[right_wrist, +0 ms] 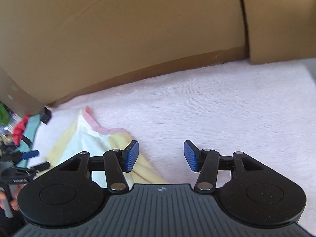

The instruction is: Fold clothes

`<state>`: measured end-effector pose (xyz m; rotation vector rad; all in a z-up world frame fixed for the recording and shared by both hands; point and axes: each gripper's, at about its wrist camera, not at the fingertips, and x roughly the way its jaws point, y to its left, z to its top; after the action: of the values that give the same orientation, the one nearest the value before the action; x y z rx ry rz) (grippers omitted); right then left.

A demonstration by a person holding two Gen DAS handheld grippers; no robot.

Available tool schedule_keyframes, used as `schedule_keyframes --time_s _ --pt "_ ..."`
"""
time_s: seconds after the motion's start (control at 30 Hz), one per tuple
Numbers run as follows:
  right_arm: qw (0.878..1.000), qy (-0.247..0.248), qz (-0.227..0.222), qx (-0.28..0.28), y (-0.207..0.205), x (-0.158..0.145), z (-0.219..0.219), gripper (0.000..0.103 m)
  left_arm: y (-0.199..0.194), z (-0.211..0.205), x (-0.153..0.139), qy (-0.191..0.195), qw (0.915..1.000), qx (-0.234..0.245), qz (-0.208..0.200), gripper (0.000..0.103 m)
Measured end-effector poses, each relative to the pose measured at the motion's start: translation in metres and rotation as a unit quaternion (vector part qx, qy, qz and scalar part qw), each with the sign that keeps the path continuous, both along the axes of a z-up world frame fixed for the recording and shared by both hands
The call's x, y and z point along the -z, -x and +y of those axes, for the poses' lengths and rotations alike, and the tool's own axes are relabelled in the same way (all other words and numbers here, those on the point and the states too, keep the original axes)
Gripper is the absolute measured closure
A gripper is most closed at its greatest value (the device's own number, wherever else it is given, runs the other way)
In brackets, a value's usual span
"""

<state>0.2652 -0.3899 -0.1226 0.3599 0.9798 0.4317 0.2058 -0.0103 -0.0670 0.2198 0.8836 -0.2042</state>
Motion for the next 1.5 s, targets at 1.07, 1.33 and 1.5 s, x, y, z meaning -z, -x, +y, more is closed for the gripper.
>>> schedule_keyframes --time_s 1.07,1.33,1.5 --pt "0.987 0.085 -0.119 0.062 0.068 -0.064 0.008 0.056 0.030 0.004 -0.012 -0.002 0.9991 -0.018 -0.040 0.000" --pt "0.994 -0.039 0.005 0.098 0.160 -0.018 -0.070 0.054 0.114 -0.016 -0.030 0.076 0.9945 0.050 -0.051 0.000" --pt "0.995 -0.052 -0.015 0.088 0.169 -0.004 -0.061 0.050 0.139 -0.016 -0.023 0.108 0.9926 0.043 -0.035 0.000"
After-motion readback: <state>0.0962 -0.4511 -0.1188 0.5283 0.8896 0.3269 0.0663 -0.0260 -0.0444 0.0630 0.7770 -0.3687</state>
